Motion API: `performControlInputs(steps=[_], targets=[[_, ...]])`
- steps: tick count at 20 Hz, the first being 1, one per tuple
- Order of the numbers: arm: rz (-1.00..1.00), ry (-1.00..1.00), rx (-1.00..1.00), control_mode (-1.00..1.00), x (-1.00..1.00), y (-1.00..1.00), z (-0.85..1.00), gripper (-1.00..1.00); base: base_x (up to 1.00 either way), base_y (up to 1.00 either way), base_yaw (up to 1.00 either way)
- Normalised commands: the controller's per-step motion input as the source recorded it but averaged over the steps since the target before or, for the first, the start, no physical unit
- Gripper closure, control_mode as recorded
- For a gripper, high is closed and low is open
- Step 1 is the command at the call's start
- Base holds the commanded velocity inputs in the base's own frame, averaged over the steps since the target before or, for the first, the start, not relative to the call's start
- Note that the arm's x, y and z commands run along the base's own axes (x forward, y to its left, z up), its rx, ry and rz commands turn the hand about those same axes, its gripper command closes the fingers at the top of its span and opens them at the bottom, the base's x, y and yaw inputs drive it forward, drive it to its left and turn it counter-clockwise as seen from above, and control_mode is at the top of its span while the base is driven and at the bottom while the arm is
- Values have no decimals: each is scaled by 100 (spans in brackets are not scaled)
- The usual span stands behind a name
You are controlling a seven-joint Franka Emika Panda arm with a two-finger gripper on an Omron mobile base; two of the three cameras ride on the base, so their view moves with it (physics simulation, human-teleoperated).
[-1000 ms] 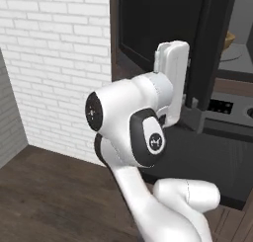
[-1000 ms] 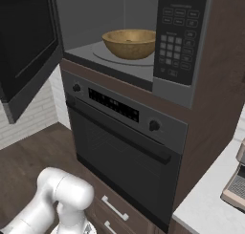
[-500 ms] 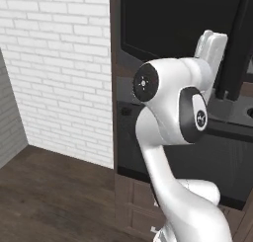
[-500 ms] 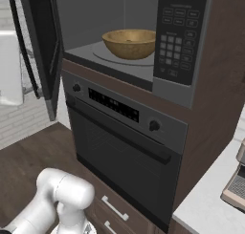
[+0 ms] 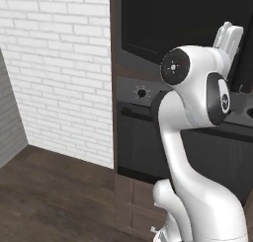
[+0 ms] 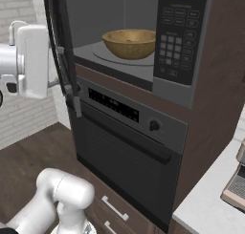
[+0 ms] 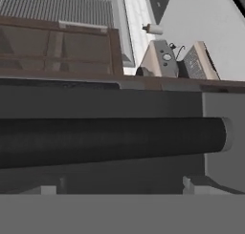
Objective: Pick the avocado from the sink and place it in the bowl. Then pick the bowl and place it in the microwave. Then close the microwave door and press the start button.
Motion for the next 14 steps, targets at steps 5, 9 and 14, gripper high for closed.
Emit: performControlInputs(steps=[5, 9, 14], targets=[[0, -5, 3, -100, 49, -21, 0, -100, 0, 0, 0], [0, 0, 0, -100, 74, 0, 0, -100, 0, 0, 0], [0, 0, 1, -100, 68, -18, 0, -100, 0, 0, 0]])
